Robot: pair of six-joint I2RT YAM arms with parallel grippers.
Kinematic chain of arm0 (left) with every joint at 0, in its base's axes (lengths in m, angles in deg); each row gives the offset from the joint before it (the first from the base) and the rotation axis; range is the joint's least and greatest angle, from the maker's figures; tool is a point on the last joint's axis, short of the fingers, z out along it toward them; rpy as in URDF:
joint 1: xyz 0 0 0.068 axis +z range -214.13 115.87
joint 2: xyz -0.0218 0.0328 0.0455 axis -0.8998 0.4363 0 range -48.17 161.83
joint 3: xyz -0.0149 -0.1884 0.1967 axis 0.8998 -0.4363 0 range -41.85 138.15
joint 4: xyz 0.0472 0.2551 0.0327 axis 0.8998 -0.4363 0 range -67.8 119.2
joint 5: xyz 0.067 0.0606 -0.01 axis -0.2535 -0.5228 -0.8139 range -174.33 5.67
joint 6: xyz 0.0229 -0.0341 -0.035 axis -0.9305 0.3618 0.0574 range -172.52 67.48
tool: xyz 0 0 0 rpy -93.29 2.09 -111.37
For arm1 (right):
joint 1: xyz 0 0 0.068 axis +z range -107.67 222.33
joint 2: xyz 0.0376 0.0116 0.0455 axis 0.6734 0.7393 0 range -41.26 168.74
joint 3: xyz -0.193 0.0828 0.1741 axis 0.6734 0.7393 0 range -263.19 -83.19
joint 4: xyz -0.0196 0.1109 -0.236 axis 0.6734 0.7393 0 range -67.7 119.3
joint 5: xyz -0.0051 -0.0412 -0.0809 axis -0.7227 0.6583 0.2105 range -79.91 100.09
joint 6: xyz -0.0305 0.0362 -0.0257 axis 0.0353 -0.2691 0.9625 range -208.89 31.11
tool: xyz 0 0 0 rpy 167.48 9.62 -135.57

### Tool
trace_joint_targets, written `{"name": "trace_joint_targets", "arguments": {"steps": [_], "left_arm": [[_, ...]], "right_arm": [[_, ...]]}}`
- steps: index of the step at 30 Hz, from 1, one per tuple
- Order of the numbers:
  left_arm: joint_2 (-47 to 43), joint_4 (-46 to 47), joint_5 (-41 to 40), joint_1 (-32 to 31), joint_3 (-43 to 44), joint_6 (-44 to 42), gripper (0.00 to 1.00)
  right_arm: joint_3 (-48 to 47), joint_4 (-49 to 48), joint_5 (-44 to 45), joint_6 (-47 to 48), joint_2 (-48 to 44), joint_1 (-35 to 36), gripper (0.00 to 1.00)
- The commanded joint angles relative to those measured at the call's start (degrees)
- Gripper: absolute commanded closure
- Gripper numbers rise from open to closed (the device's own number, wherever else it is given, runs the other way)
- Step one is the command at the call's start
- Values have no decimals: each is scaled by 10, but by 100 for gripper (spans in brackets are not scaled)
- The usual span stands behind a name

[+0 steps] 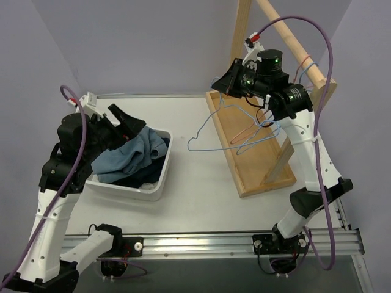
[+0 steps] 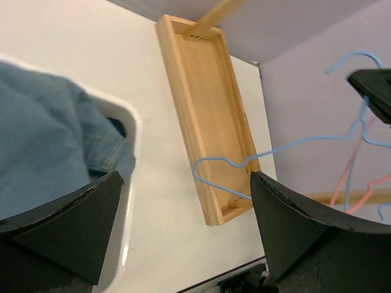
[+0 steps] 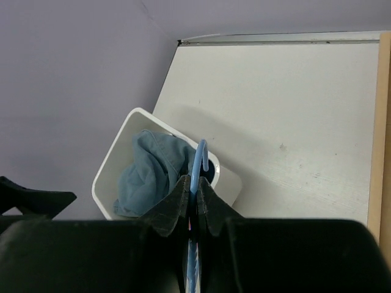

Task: Remove the skirt from the hanger

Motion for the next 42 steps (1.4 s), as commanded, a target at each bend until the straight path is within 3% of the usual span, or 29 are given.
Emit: {"name": "trace_joint_targets", "arguments": {"steps": [1, 6, 9, 11, 16, 23, 30, 37, 42], "left_arm": [[47, 13, 21, -53, 85, -74, 4], [125, -32, -46, -213, 220, -152, 2], [144, -36, -82, -272, 253, -189, 2], [164, -57, -90, -296, 278, -209, 2], [207, -148, -205, -399, 396, -259, 3], [267, -243, -300, -485, 505, -272, 5], [301, -280, -306, -515, 573, -266, 5], [375, -367, -323, -532, 689, -260, 5], [407, -388, -326, -541, 709, -259, 4]], "right_arm": [[-5, -32, 49, -12, 10, 9, 100], [21, -52, 119, -27, 5, 19, 100], [31, -54, 165, -46, 9, 29, 100], [37, -55, 190, -57, 11, 34, 100], [42, -59, 295, -76, 22, 64, 100], [27, -32, 390, -77, 53, 91, 100], [-9, 4, 468, -57, 82, 118, 100], [-23, 22, 489, -55, 88, 131, 100], [-34, 32, 500, -48, 87, 137, 100]]}}
